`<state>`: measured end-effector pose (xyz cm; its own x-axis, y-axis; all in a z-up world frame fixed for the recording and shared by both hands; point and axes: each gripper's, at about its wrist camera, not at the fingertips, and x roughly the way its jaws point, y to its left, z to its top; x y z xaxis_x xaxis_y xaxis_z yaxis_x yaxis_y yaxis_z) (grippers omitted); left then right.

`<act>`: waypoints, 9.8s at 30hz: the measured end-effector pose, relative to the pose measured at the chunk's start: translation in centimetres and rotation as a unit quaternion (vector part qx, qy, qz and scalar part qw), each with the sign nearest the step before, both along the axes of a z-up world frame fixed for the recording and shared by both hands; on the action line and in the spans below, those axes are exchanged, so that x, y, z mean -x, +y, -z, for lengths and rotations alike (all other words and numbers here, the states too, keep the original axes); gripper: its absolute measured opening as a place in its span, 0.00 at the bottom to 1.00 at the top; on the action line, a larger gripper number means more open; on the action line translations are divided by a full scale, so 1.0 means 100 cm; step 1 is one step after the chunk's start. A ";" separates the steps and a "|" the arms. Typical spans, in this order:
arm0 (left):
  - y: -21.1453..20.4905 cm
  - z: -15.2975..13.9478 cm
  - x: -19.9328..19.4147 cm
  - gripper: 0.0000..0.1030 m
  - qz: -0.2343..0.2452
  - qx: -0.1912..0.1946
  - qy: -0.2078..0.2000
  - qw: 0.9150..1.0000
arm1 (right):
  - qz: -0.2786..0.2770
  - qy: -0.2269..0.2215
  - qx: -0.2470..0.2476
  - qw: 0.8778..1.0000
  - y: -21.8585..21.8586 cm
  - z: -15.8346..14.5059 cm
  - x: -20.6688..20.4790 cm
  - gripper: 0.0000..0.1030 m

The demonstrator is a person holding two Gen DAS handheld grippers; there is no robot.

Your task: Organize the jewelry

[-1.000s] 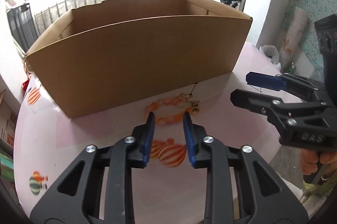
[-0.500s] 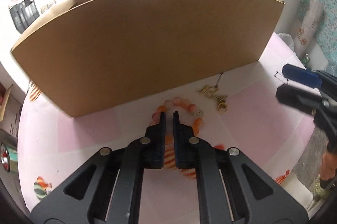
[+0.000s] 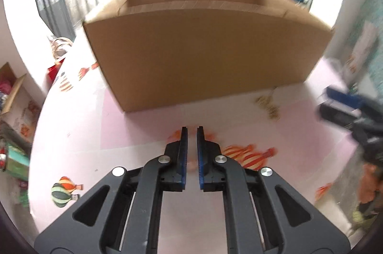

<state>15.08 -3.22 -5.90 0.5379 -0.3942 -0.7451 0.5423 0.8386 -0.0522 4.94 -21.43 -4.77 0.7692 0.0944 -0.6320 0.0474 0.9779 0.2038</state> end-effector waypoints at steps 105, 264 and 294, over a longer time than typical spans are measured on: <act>-0.083 0.023 0.013 0.31 0.123 -0.044 -0.068 0.989 | 0.039 0.009 -0.026 0.999 -0.030 0.018 0.003 0.47; -0.008 -0.016 0.060 0.10 0.048 0.036 -0.127 0.990 | -0.028 -0.026 -0.025 0.999 -0.015 -0.008 -0.006 0.01; -0.006 -0.021 0.059 0.10 0.041 0.042 -0.128 0.990 | -0.028 0.021 -0.058 0.998 -0.027 0.020 -0.017 0.00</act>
